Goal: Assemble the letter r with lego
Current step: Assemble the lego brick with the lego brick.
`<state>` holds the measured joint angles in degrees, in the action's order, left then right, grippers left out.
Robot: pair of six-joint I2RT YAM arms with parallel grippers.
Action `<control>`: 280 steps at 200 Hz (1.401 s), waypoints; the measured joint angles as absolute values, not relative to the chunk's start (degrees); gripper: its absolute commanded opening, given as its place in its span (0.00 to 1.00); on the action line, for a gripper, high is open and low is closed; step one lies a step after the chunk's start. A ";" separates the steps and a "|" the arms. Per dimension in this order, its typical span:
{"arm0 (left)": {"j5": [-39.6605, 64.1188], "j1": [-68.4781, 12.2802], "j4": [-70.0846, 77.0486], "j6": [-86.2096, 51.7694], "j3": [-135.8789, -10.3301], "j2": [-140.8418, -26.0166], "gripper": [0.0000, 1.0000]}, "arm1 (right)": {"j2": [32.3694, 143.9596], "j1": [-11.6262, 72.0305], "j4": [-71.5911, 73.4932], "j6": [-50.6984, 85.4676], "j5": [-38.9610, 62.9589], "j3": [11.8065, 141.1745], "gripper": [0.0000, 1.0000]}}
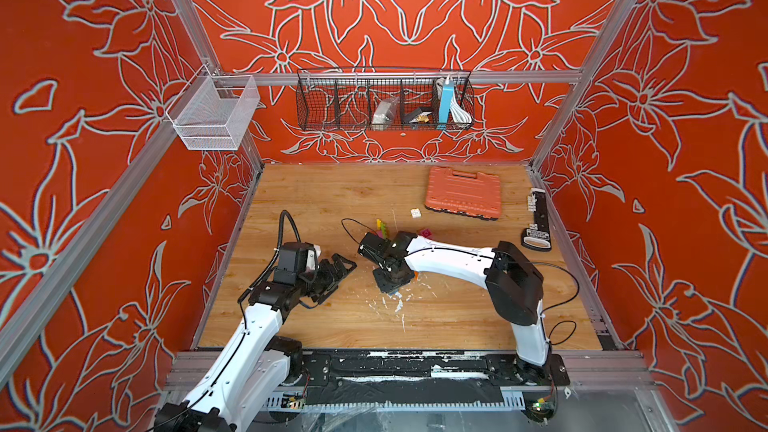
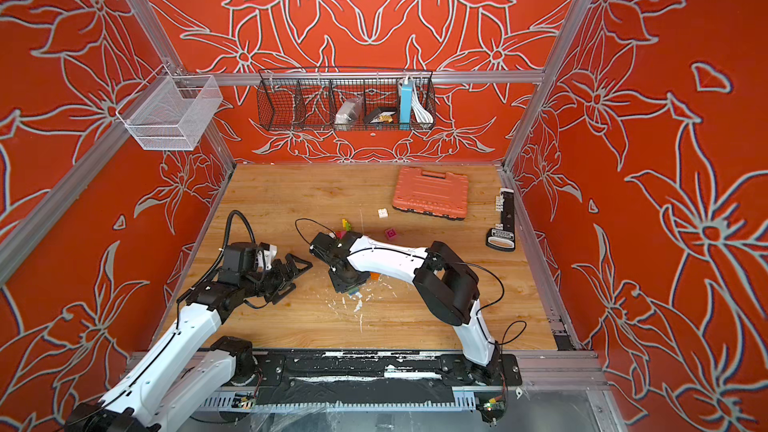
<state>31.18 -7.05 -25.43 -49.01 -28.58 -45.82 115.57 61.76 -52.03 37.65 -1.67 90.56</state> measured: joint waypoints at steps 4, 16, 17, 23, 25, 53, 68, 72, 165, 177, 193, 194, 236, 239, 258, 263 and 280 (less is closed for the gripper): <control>31.16 -7.05 -25.43 -49.01 -28.64 -45.80 0.98 | 115.94 61.73 -52.58 37.41 -1.78 91.64 0.00; 31.14 -7.03 -25.61 -48.86 -28.75 -45.80 0.98 | 117.14 61.65 -53.39 36.84 -2.50 94.72 0.00; 31.16 -7.03 -25.63 -48.84 -28.75 -45.80 0.98 | 117.21 61.65 -53.43 36.80 -2.55 94.89 0.00; 31.14 -7.01 -25.80 -48.77 -28.75 -45.80 0.98 | 117.86 61.60 -53.69 36.64 -2.90 96.36 0.00; 31.14 -7.01 -25.91 -48.73 -28.75 -45.80 0.98 | 118.06 61.60 -53.76 36.56 -2.94 96.79 0.00; 30.85 -6.83 -27.42 -47.97 -28.82 -45.69 0.98 | 120.60 61.41 -54.04 36.14 -3.09 99.48 0.00; 30.65 -6.79 -28.01 -47.70 -28.82 -45.43 0.98 | 121.86 61.39 -54.41 35.97 -2.96 99.48 0.00; 30.63 -6.79 -28.08 -47.68 -28.82 -45.34 0.98 | 122.08 61.39 -54.48 35.92 -2.94 99.48 0.00; 30.20 -6.74 -30.04 -46.19 -29.82 -45.17 0.99 | 121.08 61.28 -52.34 36.10 -0.84 96.14 0.69; 29.67 -6.74 -31.20 -45.56 -31.07 -45.17 0.99 | 120.57 61.19 -52.38 36.40 -0.49 95.24 0.74; 29.12 -6.74 -32.69 -44.40 -33.45 -45.63 0.99 | 118.52 60.84 -52.45 36.38 -0.40 94.11 0.76; 29.10 -6.74 -32.73 -44.31 -33.58 -45.67 0.99 | 118.37 60.82 -52.45 36.38 -0.43 94.04 0.76; 24.62 -10.24 -36.93 -40.27 -42.92 -50.89 0.98 | 99.98 57.89 -48.84 36.23 -1.89 85.82 0.75; 23.83 -11.03 -37.28 -40.01 -43.72 -51.40 0.98 | 98.28 57.58 -48.18 36.18 -2.07 84.90 0.75; 19.20 -17.54 -38.59 -38.48 -49.21 -55.79 0.98 | 86.52 55.40 -44.21 35.92 -5.23 78.06 0.84; 17.96 -19.05 -38.96 -38.28 -50.68 -57.06 0.98 | 83.77 54.65 -43.20 36.12 -6.09 76.31 0.86; 14.66 -23.94 -39.05 -37.67 -55.61 -63.16 0.98 | 76.25 51.37 -41.47 35.88 -7.92 71.44 0.89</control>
<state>14.66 -23.94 -39.05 -37.67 -55.61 -63.16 76.25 51.37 -41.47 35.88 -7.92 71.44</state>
